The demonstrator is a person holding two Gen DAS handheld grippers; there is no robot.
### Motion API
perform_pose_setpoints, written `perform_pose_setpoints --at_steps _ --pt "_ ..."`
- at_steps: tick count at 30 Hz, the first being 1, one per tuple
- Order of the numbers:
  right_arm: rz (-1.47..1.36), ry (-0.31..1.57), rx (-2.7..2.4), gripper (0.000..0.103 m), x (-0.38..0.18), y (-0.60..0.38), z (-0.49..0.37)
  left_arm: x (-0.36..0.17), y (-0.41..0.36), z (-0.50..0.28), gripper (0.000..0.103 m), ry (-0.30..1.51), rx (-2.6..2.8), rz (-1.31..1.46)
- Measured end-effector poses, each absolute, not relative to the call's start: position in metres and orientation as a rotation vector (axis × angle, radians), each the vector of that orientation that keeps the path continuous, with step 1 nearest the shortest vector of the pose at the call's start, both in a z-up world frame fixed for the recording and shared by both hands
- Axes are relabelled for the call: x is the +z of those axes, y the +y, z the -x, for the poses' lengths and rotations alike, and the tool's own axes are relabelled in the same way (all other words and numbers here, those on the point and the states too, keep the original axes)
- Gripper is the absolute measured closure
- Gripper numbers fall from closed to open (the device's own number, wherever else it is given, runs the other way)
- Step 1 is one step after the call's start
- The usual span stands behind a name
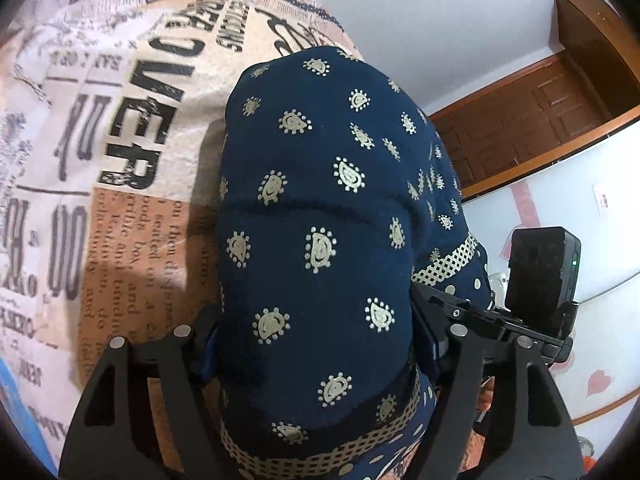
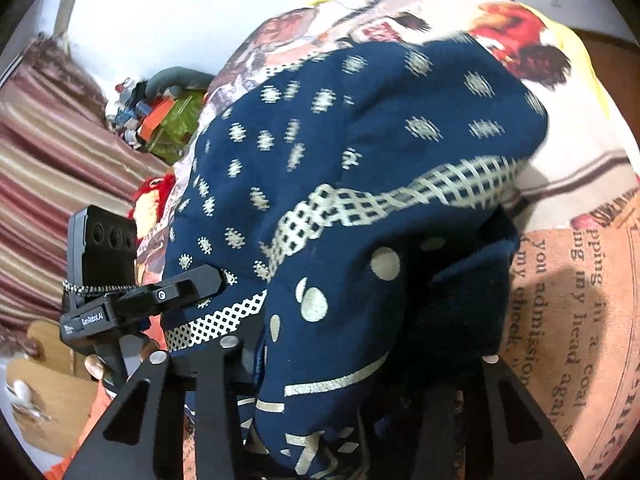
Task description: Fold large clothes
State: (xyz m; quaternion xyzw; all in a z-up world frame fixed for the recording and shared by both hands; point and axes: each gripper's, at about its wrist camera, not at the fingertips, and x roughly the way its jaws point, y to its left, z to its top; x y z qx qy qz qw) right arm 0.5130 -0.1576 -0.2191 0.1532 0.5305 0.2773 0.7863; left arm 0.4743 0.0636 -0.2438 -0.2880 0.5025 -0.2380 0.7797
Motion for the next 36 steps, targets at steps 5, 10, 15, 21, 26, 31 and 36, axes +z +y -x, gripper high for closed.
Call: perform_pose_setpoints --at_steps 5,10,15,21,26,31,36 --pt "-0.266 1.110 0.629 0.071 -0.203 -0.139 -0.501 -0.229 0.070 -0.466 0.031 1.063 -0.498 0.598" --pt "-0.253 1.085 0.654 0.073 -0.186 -0.123 -0.494 -0.208 0.084 -0.450 0.033 1.024 -0.497 0.592" --pt "-0.224 1.056 0.679 0.074 -0.167 -0.103 -0.485 -0.185 0.109 -0.436 0.034 0.985 -0.487 0.572" --pt "-0.194 1.038 0.720 0.074 -0.150 -0.074 -0.471 -0.181 0.140 -0.421 0.035 0.966 -0.458 0.600" --pt "-0.161 1.097 0.724 0.074 -0.169 -0.046 -0.470 -0.217 0.167 -0.415 0.035 1.040 -0.385 0.648" --pt "-0.128 1.200 0.681 0.068 -0.199 -0.030 -0.475 -0.248 0.185 -0.408 0.036 1.071 -0.353 0.700" --pt "-0.075 1.211 0.684 0.053 -0.203 -0.021 -0.474 -0.259 0.203 -0.399 0.036 1.043 -0.336 0.732"
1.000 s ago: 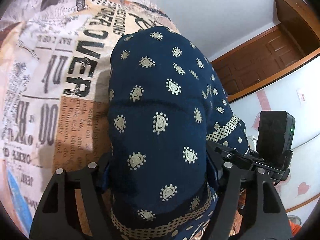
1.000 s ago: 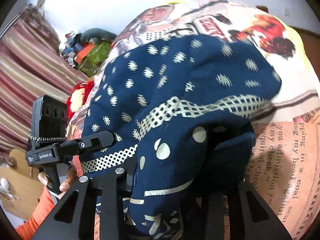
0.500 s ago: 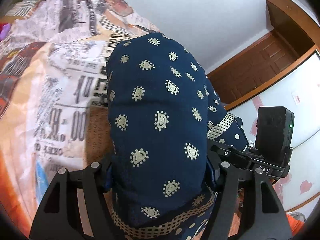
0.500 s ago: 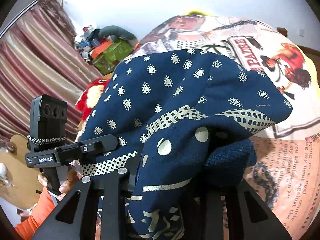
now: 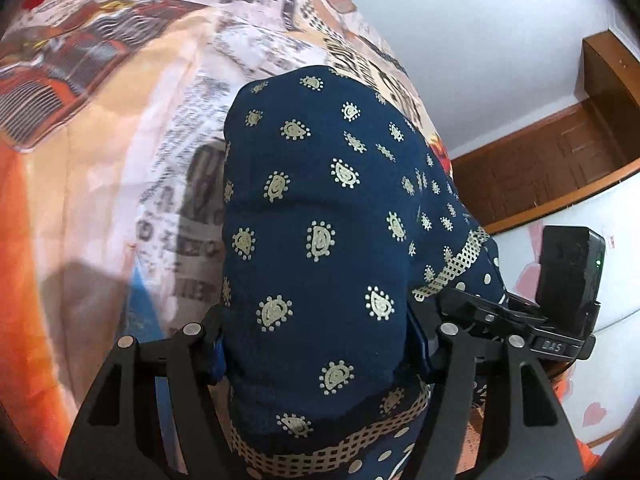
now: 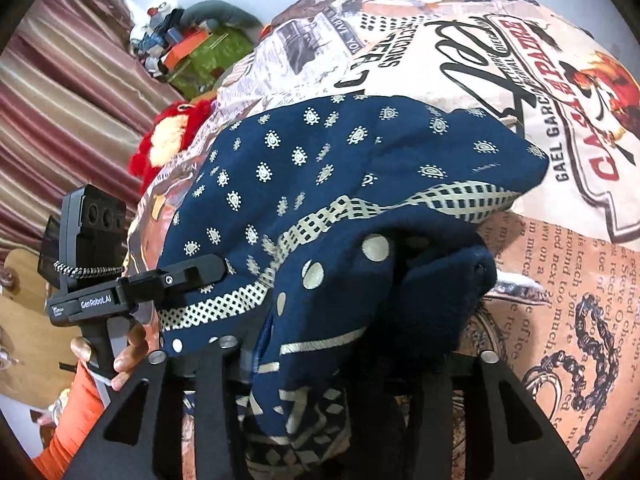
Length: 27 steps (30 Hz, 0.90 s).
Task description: Fold large clothes
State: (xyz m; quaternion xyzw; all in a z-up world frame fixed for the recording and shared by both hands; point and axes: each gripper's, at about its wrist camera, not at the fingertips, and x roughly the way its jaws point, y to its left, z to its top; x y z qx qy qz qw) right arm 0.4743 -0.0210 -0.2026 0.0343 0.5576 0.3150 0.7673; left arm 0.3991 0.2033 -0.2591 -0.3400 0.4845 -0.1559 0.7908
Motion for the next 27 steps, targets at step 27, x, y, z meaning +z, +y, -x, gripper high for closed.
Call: perform_pose_setpoints --at_steps 27 --pt "0.198 0.877 0.686 0.026 -0.123 0.018 -0.429 -0.158 0.224 -0.331 0.032 0.842 0.045 0.188"
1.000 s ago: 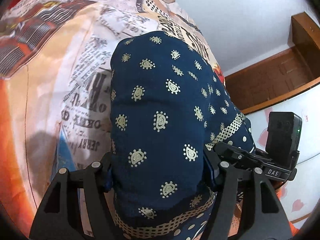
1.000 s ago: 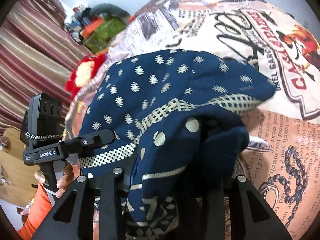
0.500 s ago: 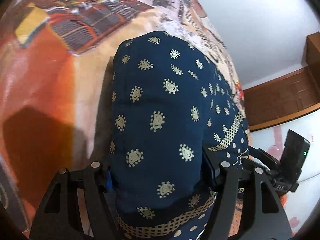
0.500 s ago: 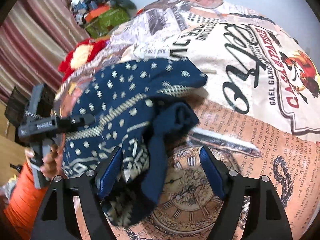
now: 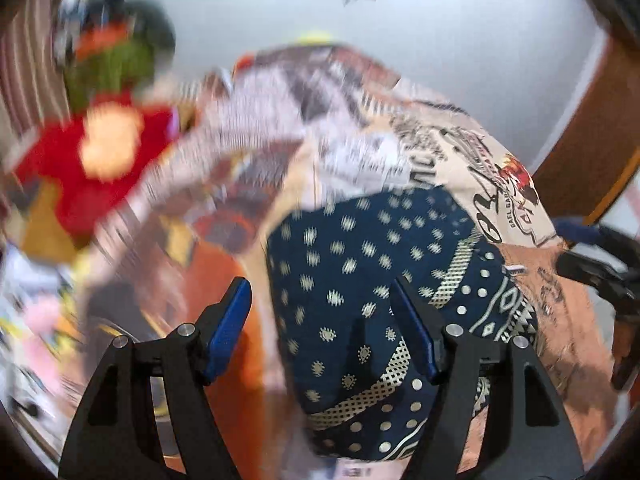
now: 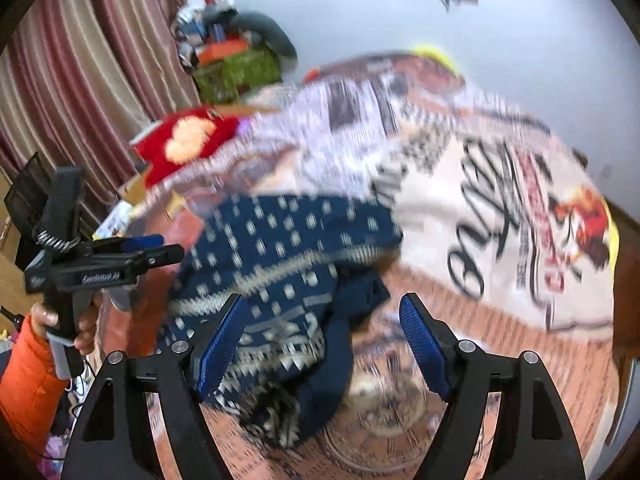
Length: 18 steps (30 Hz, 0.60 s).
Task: Fold large clothes
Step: 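Release the jacket bundle and pull both grippers back from it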
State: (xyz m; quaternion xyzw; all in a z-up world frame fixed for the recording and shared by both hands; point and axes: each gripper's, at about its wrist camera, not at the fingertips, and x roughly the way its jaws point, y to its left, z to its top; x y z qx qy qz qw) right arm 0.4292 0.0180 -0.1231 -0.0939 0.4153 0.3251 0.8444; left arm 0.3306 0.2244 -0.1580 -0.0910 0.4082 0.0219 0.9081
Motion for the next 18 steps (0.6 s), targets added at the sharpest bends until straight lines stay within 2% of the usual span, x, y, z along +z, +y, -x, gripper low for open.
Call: perform_pose_setpoints --at_steps 4,9,12,14,16,18 --pt "0.268 0.874 0.707 0.026 -0.139 0.047 -0.427 -0.162 0.199 -0.328 0.032 0.866 0.033 0.044" --pt "0.391 0.958 0.685 0.026 -0.189 0.061 -0.425 -0.215 0.181 -0.335 0.032 1.009 0.046 0.006" --pt "0.447 1.008 0.657 0.026 -0.216 0.052 -0.425 -0.236 0.179 -0.328 0.030 1.007 0.064 0.018" --pt "0.406 1.047 0.675 0.024 -0.223 0.037 -0.428 -0.238 0.179 -0.322 0.026 0.982 0.081 0.016" --pt "0.341 1.081 0.670 0.016 -0.223 0.022 -0.435 -0.238 0.178 -0.318 0.026 0.983 0.080 0.013" --pt "0.301 1.109 0.661 0.013 -0.224 0.012 -0.439 -0.237 0.177 -0.314 0.026 0.988 0.077 0.015"
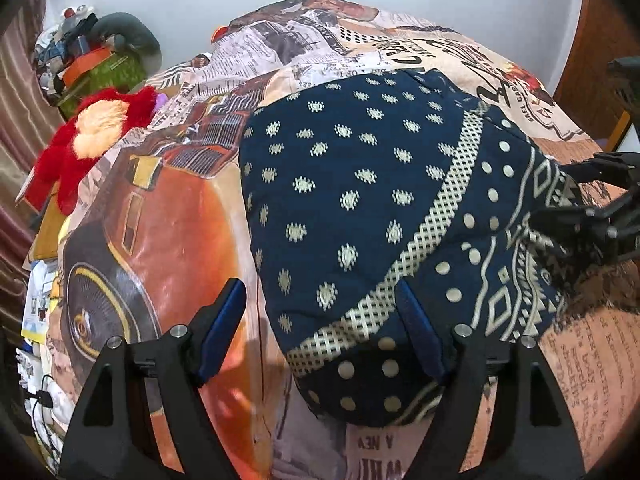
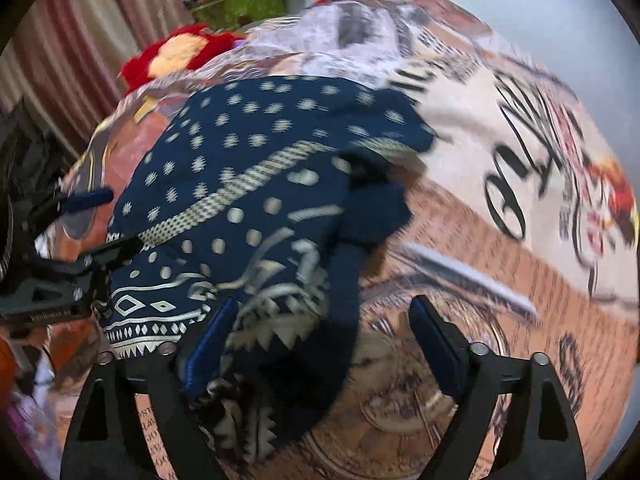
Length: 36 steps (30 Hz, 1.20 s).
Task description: Fold large clothes
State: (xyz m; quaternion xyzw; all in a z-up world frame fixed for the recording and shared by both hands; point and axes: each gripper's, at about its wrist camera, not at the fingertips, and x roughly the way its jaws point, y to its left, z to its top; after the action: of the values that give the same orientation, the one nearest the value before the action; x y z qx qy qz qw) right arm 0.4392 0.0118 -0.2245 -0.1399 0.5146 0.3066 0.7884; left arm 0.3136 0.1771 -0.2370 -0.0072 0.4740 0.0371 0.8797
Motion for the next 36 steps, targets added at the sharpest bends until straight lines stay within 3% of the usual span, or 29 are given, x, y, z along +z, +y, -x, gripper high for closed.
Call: perform_pose_setpoints --at_steps 16,23,36 --pt "0.328 1.013 0.616 0.013 -0.178 -0.015 -0.403 -0.214 0.180 -0.261 0.026 1.006 0.160 0.002" --pt "0.216 0.837 0.627 0.013 -0.110 -0.024 -0.368 -0.130 0.175 -0.229 0.026 0.783 0.208 0.047" --pt "0.037 0.346 0.674 0.013 0.030 -0.051 -0.241 0.021 0.125 -0.130 0.026 0.305 0.116 0.077"
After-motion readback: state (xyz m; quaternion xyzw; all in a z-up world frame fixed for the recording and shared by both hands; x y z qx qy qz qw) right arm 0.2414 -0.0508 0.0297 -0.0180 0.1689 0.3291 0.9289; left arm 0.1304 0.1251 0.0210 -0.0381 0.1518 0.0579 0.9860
